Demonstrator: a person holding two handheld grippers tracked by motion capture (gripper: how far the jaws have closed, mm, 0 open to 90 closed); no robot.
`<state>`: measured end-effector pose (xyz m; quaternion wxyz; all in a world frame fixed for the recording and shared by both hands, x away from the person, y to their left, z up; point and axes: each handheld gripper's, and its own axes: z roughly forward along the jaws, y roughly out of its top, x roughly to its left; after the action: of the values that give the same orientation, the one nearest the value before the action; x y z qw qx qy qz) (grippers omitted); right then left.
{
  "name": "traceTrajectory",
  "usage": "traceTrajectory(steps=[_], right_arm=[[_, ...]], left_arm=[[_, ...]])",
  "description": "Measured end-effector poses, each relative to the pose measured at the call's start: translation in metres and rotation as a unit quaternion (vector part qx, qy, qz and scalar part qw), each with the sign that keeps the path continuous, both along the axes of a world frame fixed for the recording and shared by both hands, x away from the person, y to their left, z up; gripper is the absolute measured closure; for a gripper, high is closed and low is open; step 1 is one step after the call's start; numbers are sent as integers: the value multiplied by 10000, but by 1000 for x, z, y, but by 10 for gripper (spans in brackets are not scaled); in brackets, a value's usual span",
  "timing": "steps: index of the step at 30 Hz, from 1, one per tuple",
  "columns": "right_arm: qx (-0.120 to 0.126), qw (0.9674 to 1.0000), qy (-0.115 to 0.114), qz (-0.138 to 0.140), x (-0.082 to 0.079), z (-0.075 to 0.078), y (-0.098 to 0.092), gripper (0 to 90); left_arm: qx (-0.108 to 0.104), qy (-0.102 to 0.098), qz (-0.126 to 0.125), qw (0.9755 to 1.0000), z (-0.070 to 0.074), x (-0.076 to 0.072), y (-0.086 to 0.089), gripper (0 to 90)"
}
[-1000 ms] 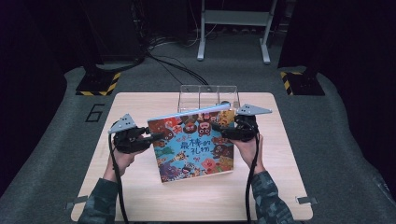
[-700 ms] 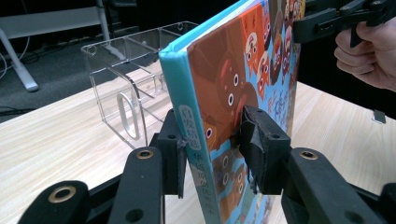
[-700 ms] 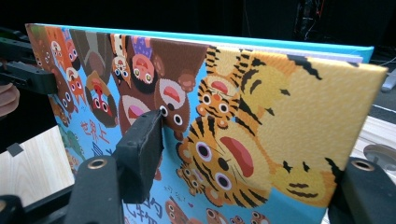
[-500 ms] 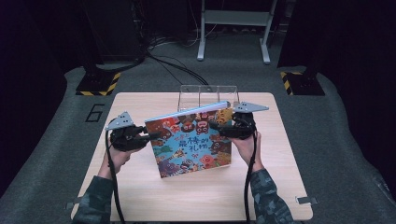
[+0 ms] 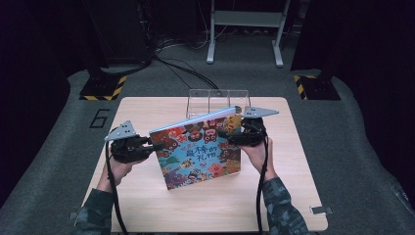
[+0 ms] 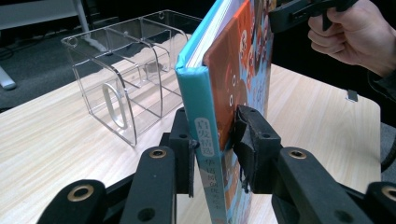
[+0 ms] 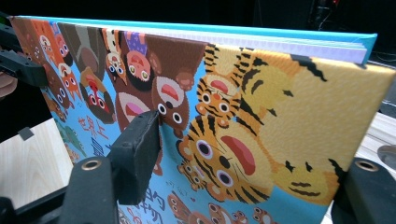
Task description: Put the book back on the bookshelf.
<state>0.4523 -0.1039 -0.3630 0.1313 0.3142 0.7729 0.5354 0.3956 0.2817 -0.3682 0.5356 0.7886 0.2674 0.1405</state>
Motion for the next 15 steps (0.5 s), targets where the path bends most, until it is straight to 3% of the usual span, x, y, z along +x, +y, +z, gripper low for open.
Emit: traceTrajectory(steps=[8,15], right_arm=[[-66,10000,31,53,-4,0,-2,316],[-112,9999,-23,27,-11,1,-3,303]], left_arm=[[120,-77,-23,9999,2,-8,-3,701],[69,-126,-149,9998,1,-13,-3,716]])
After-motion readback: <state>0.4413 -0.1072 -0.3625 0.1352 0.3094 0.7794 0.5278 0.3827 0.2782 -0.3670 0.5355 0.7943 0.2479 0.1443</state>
